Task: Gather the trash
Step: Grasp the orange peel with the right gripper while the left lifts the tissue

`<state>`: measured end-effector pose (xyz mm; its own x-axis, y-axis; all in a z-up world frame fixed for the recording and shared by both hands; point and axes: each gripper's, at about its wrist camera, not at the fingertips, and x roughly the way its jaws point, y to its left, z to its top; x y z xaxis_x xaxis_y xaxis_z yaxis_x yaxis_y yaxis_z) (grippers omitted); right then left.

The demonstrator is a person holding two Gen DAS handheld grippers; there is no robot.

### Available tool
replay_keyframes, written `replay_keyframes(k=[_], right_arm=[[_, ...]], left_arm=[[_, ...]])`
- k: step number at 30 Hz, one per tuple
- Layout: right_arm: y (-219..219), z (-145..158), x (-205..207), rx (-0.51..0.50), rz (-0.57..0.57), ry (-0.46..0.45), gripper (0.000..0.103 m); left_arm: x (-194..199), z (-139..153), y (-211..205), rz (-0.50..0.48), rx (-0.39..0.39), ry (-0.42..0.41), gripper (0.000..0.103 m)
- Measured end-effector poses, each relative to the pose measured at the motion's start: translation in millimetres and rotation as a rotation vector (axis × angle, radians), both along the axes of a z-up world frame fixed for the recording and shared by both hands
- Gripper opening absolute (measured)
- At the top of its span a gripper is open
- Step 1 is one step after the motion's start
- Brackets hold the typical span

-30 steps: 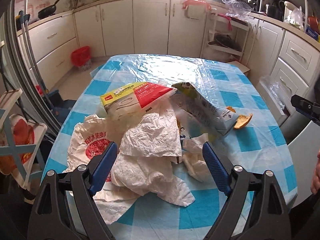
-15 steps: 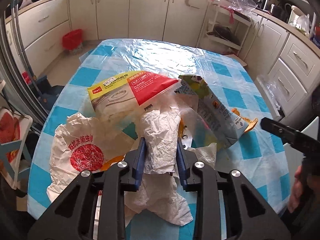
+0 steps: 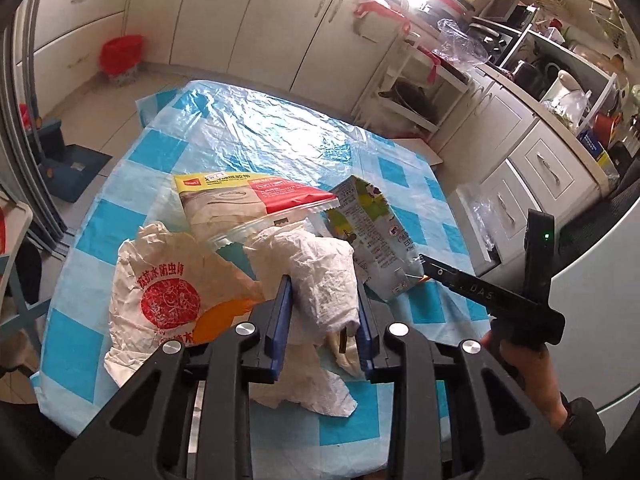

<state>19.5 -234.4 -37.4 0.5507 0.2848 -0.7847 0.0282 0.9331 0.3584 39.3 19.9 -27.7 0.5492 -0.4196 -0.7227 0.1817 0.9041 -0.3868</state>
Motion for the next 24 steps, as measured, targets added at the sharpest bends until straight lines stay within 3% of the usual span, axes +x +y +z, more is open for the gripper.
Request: replay_keyframes(k=[5, 10, 13, 15, 16, 17, 19, 22, 24], right_arm=[[2.6, -1.5, 2.2, -0.007, 0.012, 0.002, 0.059], [5.8, -0.2, 3.3, -0.009, 0.022, -0.007, 0.029], [5.8, 1.9, 2.0, -0.019, 0.028, -0.018, 0.023], [5.5, 3.9, 0.3, -0.035, 0.025, -0.028, 0.016], [5.2, 5.3, -0.3, -0.043, 0.022, -0.034, 0.012], [3.9, 6.5, -1.0, -0.048, 0.019, -0.039, 0.010], [0.3, 8.5, -3.4, -0.049, 0.012, -0.049, 0.008], [-5.1, 9.2, -7.1, -0.045, 0.005, -0.053, 0.008], [-7.2, 11.2, -9.5, -0.043, 0.002, -0.060, 0.008]], left_arm=[[7.3, -15.0, 9.4, 0.051, 0.061, 0.060, 0.036], [8.4, -19.6, 13.0, 0.082, 0.103, 0.051, 0.037], [6.3, -14.4, 12.0, 0.095, 0.129, 0.007, 0.050], [7.1, -12.7, 9.9, 0.102, 0.154, -0.018, 0.051], [7.8, -12.9, 8.4, 0.098, 0.157, -0.025, 0.050], [7.7, -12.3, 7.4, 0.095, 0.152, -0.028, 0.033], [6.5, -12.0, 3.0, 0.063, 0.149, -0.025, 0.018], [-0.5, -5.2, -4.6, 0.039, 0.184, -0.074, 0.009], [-6.4, 0.7, -4.7, 0.026, 0.165, -0.104, 0.005]])
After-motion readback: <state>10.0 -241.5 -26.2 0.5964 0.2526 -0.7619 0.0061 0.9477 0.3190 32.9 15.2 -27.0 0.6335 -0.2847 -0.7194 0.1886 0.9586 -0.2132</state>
